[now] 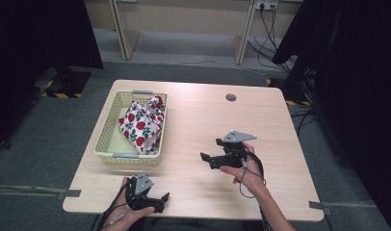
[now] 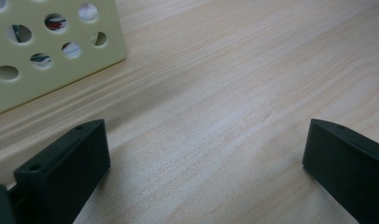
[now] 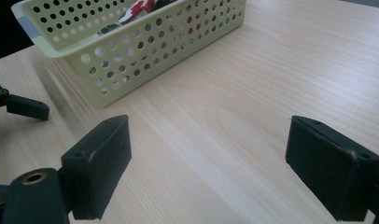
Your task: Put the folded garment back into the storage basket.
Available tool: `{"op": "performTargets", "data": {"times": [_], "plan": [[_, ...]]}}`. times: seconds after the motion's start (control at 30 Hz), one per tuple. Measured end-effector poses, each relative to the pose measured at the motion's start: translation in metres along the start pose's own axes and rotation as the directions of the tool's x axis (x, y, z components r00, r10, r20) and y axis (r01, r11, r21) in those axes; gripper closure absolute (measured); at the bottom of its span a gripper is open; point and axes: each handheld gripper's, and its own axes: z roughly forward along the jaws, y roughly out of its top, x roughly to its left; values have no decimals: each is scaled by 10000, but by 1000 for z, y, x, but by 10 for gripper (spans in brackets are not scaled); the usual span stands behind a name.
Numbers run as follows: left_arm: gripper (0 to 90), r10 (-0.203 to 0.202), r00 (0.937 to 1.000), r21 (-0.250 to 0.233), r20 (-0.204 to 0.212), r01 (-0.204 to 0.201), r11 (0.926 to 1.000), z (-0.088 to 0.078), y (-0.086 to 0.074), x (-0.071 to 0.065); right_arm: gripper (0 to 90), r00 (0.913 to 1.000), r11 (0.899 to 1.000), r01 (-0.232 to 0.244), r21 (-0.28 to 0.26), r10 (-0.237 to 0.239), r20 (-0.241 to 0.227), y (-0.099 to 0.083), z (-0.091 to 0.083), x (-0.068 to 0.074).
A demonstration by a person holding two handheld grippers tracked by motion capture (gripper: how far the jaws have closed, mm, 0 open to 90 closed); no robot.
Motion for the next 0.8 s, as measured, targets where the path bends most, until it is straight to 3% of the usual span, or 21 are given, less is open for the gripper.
{"op": "performTargets", "data": {"times": [0.8], "plan": [[0,-17,10000,-8,-22,17,10000,0,0,0,105,9987,9985,-377,409,362,369,-35,-15,-15]]}}
